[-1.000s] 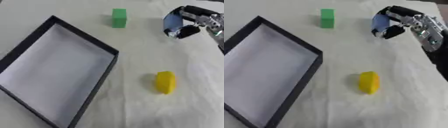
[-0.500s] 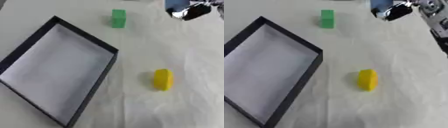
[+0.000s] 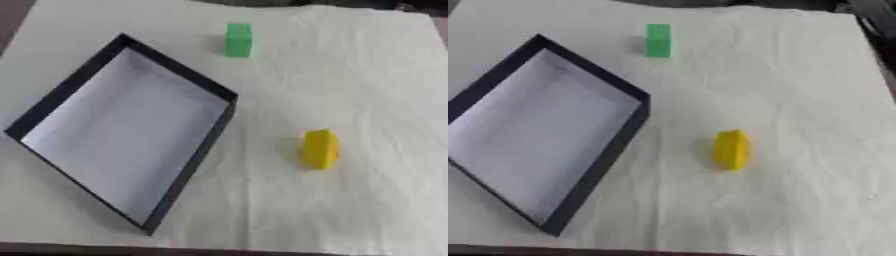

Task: Pick up objects on the table and place them in the box.

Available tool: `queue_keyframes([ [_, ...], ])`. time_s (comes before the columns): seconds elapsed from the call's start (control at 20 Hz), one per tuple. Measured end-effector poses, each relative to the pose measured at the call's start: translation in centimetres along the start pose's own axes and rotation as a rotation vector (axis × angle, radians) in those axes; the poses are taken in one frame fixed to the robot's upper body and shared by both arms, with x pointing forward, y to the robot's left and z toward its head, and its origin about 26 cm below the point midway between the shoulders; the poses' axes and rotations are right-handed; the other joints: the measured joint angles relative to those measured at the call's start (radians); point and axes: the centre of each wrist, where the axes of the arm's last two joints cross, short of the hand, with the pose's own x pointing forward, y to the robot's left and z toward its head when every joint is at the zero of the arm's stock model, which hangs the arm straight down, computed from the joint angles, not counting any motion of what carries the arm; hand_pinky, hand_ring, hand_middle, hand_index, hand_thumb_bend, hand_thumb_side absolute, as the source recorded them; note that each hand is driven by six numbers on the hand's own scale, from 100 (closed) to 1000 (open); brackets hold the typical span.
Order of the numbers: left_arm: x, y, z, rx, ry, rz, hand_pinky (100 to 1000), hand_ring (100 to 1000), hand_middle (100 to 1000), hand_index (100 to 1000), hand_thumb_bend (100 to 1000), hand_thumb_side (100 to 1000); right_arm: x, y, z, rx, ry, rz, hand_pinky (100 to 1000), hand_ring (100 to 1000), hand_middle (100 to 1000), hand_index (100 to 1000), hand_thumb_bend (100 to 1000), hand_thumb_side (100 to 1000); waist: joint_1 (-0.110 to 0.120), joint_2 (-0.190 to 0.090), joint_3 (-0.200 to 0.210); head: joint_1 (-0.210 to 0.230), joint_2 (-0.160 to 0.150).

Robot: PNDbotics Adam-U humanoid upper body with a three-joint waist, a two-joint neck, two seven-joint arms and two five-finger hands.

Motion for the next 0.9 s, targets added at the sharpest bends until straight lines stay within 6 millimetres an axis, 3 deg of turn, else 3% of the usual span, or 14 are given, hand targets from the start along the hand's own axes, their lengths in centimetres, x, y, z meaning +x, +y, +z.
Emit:
queue_keyframes([
  [0.2, 0.8, 0.4, -0.9, -0.041, -0.010, -0.030, 838, 774, 822, 847, 332, 403, 1.4, 0.3, -1.3, 0.038, -0.069, -0.003, 756, 607, 657, 707, 100, 260, 0.010, -0.027, 0.023, -0.008, 0.004],
  [0.45, 1.4, 0.6, -1.6, -0.083, 0.030, -0.052, 840, 770, 821, 846, 305, 432, 2.6, 1.2, -2.5, 0.081, -0.125, -0.029, 763, 599, 652, 708, 100, 239, 0.015, -0.028, 0.049, -0.028, 0.007],
  [0.8, 2.4, 0.4, -3.5, -0.137, 0.043, -0.056, 838, 770, 821, 848, 304, 419, 2.9, 2.6, -3.8, 0.152, -0.136, -0.080, 776, 591, 646, 707, 100, 223, 0.033, -0.028, 0.102, -0.093, 0.007],
  [0.85, 2.5, 0.3, -3.8, -0.143, 0.039, -0.054, 838, 770, 821, 848, 311, 411, 2.8, 3.0, -3.9, 0.164, -0.133, -0.090, 778, 590, 645, 705, 100, 172, 0.033, -0.028, 0.105, -0.102, 0.007],
  [0.9, 2.6, 0.2, -4.0, -0.149, 0.036, -0.054, 838, 770, 821, 848, 304, 418, 2.8, 3.3, -4.1, 0.175, -0.130, -0.099, 779, 589, 644, 705, 100, 222, 0.033, -0.028, 0.107, -0.109, 0.007],
])
